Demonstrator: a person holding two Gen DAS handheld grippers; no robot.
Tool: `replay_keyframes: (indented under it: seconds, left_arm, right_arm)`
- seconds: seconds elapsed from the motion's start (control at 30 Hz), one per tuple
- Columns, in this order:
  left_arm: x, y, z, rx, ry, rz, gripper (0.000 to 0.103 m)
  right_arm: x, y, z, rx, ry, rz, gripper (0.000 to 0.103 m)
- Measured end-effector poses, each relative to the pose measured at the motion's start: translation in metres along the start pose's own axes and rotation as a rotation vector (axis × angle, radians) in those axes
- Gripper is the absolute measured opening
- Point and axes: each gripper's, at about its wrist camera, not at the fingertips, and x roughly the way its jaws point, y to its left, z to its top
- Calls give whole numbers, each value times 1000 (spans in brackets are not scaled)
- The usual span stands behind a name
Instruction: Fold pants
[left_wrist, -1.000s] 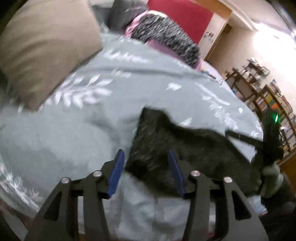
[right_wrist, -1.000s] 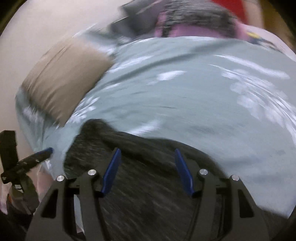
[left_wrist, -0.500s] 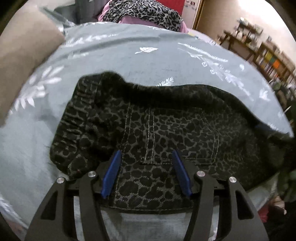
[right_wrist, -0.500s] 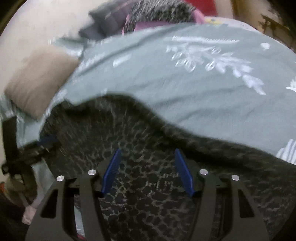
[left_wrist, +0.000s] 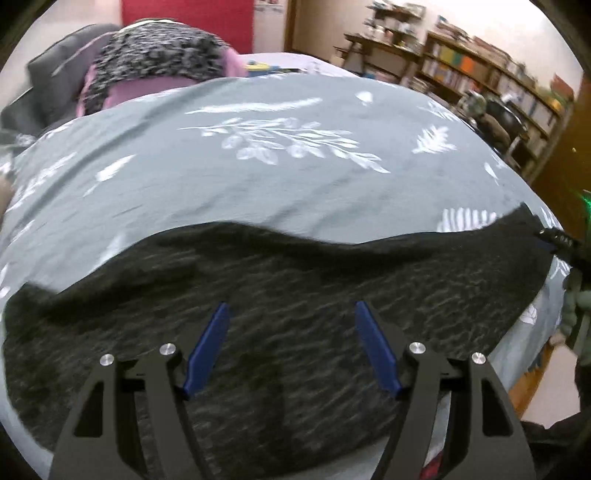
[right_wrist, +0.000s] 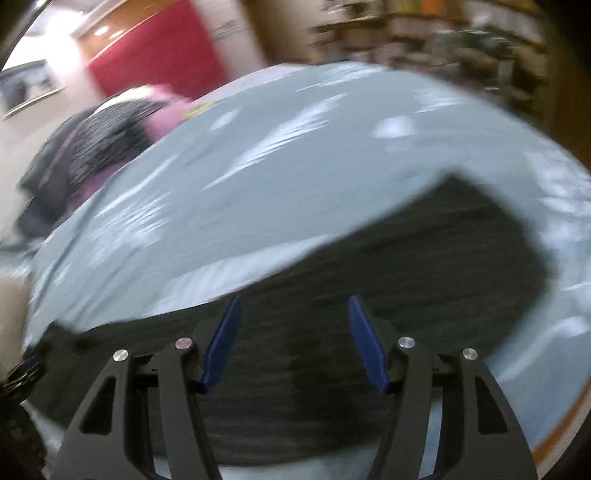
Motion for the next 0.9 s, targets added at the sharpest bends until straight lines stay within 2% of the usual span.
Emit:
replay_keyframes:
  seconds: [0.07,0.17,0.3,0.53,0.63,0.67,0.9]
  left_arm:
    - [10,-13,9,13,7,-12,71]
    - [26,-30,25,24,18,-18,71]
    - [46,-42,40,25,39,4,71]
    - [71,-44,44,14,83,38,71]
    - [78,-42,42,6,98,47,71]
    - [80,-41,41,1,101,48,71]
    - [83,-37,42,-18,100,42,73]
  right_arm:
    - [-7,-43,11,18,-33,-78,62]
    - [-5,-86,24,31,-48,-138,62]
    - [5,-119,39,42,-57,-143,62]
    - [31,-127,57,-8,-49,-148,45]
    - [36,-121,60,-44,-48,-184,22]
    - [34,-121,60,-43,-52,-182,10]
    - [9,-106,70,-39,-135,-163,6]
